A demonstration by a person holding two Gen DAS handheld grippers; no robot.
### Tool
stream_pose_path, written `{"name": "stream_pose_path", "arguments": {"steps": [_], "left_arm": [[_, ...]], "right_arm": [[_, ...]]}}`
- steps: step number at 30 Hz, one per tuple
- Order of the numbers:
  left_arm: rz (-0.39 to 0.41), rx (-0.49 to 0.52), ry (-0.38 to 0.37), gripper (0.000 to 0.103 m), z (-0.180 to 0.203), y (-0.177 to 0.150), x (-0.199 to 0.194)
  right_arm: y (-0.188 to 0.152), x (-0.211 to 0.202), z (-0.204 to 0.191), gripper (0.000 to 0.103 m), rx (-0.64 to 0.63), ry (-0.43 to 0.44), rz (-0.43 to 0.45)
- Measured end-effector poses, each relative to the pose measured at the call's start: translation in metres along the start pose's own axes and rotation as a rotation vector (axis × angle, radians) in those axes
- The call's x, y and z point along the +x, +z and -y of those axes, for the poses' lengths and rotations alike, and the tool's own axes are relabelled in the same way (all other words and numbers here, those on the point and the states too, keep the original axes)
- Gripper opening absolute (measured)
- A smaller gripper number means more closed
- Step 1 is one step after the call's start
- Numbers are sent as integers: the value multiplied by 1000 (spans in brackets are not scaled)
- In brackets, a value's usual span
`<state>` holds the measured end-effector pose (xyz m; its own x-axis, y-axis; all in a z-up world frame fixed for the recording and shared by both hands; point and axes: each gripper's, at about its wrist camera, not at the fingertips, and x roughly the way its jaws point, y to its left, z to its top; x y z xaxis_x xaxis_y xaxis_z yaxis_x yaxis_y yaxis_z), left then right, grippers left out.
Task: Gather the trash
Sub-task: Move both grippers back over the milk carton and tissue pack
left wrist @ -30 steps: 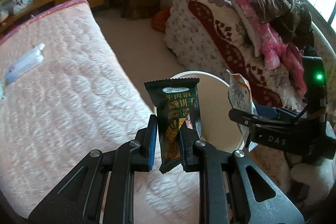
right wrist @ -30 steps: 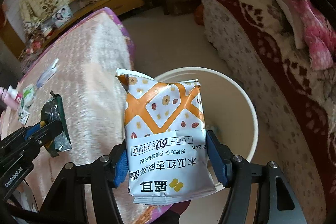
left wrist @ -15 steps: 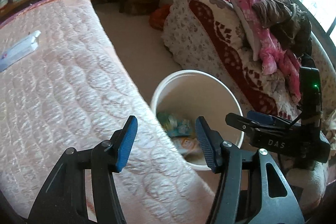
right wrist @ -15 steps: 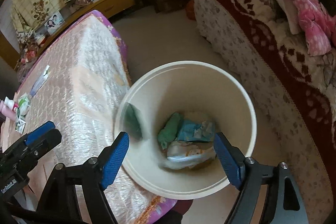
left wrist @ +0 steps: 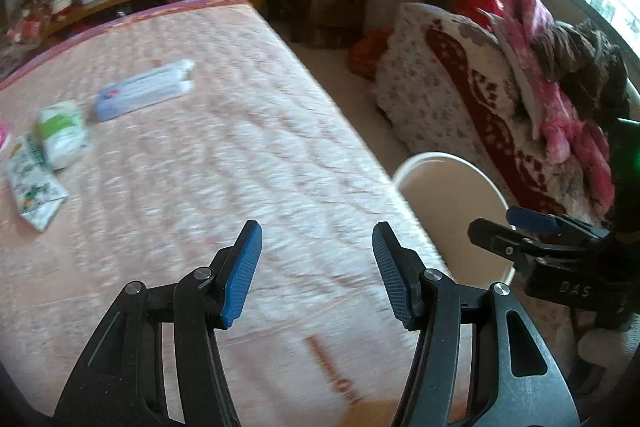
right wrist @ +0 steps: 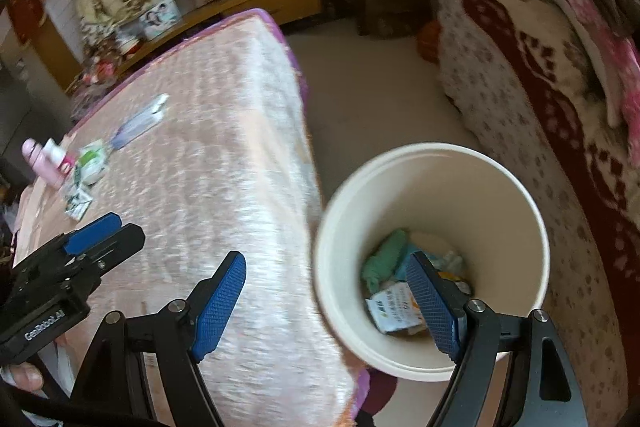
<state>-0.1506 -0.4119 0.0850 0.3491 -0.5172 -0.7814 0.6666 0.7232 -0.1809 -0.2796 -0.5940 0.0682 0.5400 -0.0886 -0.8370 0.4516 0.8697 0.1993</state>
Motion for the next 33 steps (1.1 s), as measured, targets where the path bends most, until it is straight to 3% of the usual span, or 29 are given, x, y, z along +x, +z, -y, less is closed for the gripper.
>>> {"name": "stream_pose_path", "arguments": {"steps": [8, 14, 19, 23, 28, 33], "left_arm": [[29, -116, 130, 56, -84, -2, -31], [38, -229, 253, 56, -154, 23, -25], [10, -229, 376, 56, -187, 45, 2], [-17, -180, 474, 56, -213, 40, -2], [-48, -244, 485, 56, -263, 22, -23], [-33, -359, 348, 56, -296, 11, -45]], "right_arm": [[5, 10, -71, 80, -107, 94, -7], [4, 24, -121, 80, -180, 144, -29], [6, 32, -148, 80, -218, 167, -47], [12, 40, -161, 80, -226, 192, -61], [24, 58, -189, 80, -253, 244, -66], [38, 82, -229, 80, -274, 334, -61]]}}
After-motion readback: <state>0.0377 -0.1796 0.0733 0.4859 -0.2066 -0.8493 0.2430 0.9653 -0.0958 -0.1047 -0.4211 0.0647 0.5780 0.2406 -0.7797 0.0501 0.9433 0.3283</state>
